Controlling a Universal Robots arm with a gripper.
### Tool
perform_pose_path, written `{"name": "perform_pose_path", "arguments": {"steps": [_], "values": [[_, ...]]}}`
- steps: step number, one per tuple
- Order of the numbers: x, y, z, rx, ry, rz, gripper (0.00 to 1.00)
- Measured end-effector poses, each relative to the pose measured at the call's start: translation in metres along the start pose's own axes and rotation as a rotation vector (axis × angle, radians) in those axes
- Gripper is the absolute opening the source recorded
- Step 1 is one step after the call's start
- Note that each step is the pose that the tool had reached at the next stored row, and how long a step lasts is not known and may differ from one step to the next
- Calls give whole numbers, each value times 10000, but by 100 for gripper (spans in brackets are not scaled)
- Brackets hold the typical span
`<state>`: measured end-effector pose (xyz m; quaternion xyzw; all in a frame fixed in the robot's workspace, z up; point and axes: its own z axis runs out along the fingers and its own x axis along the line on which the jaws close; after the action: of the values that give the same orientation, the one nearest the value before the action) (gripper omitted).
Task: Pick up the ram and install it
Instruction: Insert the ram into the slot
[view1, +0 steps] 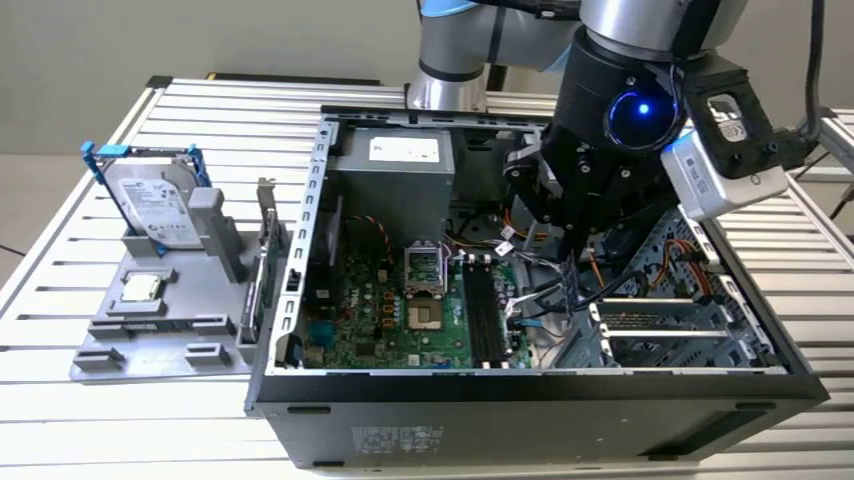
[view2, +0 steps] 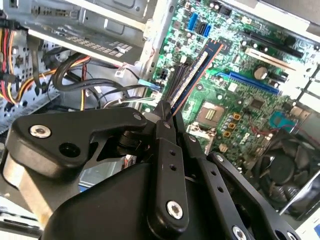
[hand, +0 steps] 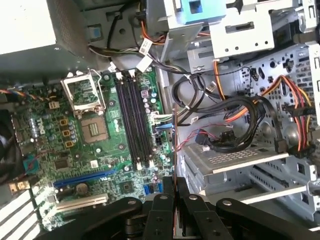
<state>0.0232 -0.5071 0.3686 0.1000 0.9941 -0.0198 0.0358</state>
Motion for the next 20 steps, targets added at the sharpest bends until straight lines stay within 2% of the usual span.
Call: {"name": "perform_pose_path", "arguments": {"steps": [11,20], "values": [[0,0,0,-16,-58,-1321,0],[0,0,0,-12,-96,-2186,0]]}}
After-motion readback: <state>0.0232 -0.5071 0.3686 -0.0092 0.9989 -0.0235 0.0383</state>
